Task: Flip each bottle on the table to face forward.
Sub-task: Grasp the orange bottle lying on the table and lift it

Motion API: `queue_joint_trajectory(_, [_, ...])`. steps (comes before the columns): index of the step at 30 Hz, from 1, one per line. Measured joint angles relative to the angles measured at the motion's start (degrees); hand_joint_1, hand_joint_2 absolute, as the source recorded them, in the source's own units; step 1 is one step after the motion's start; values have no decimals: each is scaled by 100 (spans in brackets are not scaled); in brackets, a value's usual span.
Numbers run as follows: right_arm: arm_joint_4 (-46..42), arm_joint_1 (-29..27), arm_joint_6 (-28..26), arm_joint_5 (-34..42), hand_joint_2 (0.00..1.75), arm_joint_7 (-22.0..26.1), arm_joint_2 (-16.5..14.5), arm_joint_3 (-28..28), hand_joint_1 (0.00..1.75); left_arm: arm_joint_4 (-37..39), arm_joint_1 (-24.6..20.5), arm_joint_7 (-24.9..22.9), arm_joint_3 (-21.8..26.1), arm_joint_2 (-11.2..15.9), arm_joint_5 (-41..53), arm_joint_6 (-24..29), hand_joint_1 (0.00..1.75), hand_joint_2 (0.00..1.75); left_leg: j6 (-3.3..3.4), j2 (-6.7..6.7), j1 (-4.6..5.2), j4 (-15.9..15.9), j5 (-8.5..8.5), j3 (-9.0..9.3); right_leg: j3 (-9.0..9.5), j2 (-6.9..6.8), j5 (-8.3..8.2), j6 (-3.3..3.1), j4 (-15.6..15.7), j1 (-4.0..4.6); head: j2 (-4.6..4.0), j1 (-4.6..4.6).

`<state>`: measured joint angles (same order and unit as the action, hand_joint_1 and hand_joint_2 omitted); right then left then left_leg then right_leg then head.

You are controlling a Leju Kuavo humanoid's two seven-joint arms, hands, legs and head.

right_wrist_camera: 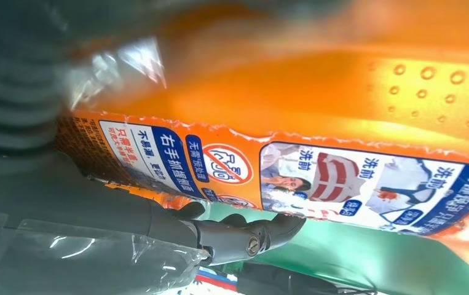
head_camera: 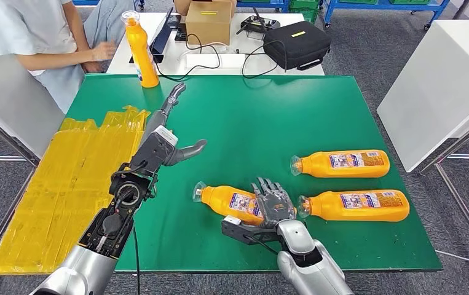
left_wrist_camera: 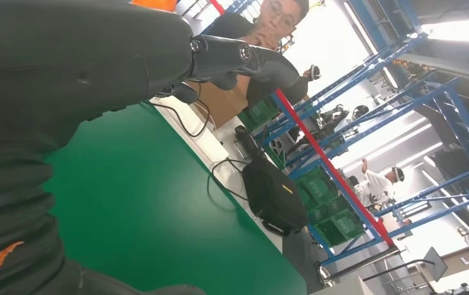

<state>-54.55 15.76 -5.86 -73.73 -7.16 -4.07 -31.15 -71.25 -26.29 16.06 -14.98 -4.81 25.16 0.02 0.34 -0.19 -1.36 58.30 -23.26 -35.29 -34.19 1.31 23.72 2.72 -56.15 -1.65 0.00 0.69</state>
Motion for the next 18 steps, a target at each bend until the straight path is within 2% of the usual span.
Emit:
queue_joint_trajectory(15, [146, 98, 64, -125, 175, -45, -30, -2, 0, 5, 0, 0, 3, -44, 1, -67, 0, 175, -5, 5, 0, 0, -36, 35, -27, 4, 25, 8, 4, 1, 0, 0])
queue_joint_trajectory(16, [162, 106, 70, -137, 175, -57, -36, -2, 36, 5, 0, 0, 3, -45, 0, -69, 0, 175, -1, 5, -1, 0, -40, 41, -22, 4, 27, 7, 4, 2, 0, 1])
queue_joint_trajectory(18, [185, 113, 79, -164, 175, -84, -50, -3, 123, 7, 0, 0, 3, -46, -1, -74, 0, 175, 2, 5, -1, -1, -45, 52, -12, 4, 30, 5, 4, 3, 0, 1])
